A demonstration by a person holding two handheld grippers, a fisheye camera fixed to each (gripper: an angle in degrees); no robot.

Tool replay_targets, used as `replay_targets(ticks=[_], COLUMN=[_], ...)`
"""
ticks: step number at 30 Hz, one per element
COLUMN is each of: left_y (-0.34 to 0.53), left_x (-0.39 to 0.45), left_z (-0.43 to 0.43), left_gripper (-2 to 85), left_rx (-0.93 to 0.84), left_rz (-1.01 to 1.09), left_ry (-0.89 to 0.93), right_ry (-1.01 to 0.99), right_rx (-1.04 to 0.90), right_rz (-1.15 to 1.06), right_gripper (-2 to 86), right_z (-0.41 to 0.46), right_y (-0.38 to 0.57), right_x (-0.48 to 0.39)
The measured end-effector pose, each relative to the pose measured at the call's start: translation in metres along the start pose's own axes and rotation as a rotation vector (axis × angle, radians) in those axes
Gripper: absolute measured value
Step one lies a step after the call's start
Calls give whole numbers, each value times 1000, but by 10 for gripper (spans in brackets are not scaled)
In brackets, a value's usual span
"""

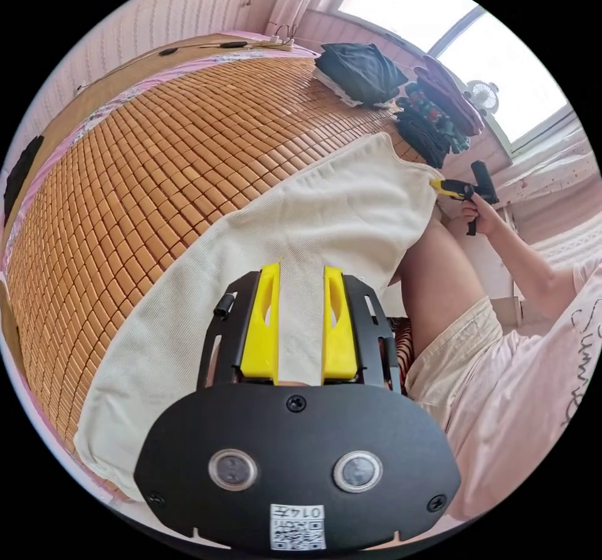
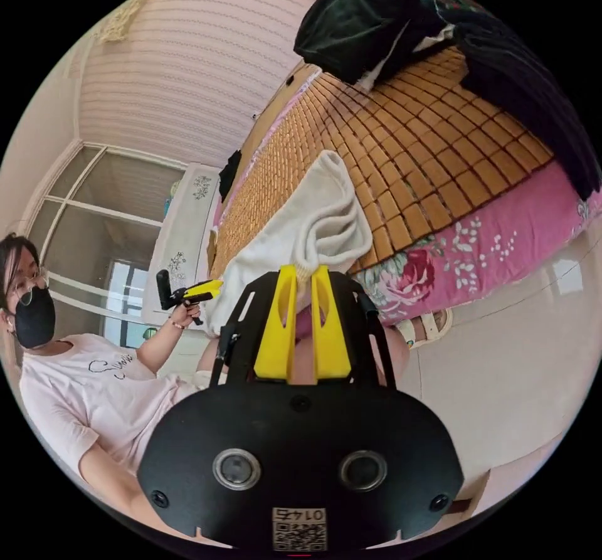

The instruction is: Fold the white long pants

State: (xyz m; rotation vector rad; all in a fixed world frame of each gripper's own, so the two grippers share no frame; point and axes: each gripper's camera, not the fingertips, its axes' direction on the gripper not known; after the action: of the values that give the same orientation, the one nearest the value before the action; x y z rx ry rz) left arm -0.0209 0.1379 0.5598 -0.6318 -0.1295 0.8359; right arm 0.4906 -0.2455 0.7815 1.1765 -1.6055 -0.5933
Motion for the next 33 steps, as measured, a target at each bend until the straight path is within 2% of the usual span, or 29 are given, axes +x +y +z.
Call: replay_targets(ticks=[3,4,6,8,9,11,13,16,19,21,24,26,30,32,33], left_y=[3,5,12,27,31,46,55,65,68,66,62,57,55,58,59], left_x=[-1,3,14,29,32,39,37,33,39,49,70,82,86,91,94], left_z=[6,7,7,19,25,45,56,65,74,82,101,119,156,173,176], left_gripper=[106,106,105,102,102,102,101,96,89,83,46,11,-7,-9,-9], left_rx=[1,2,35,68,64,39,33,48,53,66,94,101,46,62,66], left_rz=[-31,-40,-52,-81,-88,-127,-167,-214,-189,-154,-82,-43,-46,1,20], left_ry=[-62,-91,-108,-67,-54,-26,9,32,-25,-50,-87,-107,-166,-192,-209], right_ry=[132,170,240,228,223,242,294,354,417,415,395,404,510,548,537], right_rx=[27,33,25,-7,37,122,184,150,-72,-272,-455,-497,-642,-812,-783], right_rz=[-194,-199,-60,158,234,259,221,47,-252,-517,-777,-909,-1002,-951,-964], right_gripper=[32,32,35,39,42,49,51,34,10,3,0,-1,-3,-3,-4], right_z=[-10,-13,-13,-7,-9,-18,-23,2,88,183,297,351,465,511,514], right_y=[-24,-24,-11,4,16,27,30,17,-4,-5,6,13,17,22,20], right_x=[-51,-54,-23,22,35,31,11,-44,-127,-198,-274,-315,-356,-347,-353])
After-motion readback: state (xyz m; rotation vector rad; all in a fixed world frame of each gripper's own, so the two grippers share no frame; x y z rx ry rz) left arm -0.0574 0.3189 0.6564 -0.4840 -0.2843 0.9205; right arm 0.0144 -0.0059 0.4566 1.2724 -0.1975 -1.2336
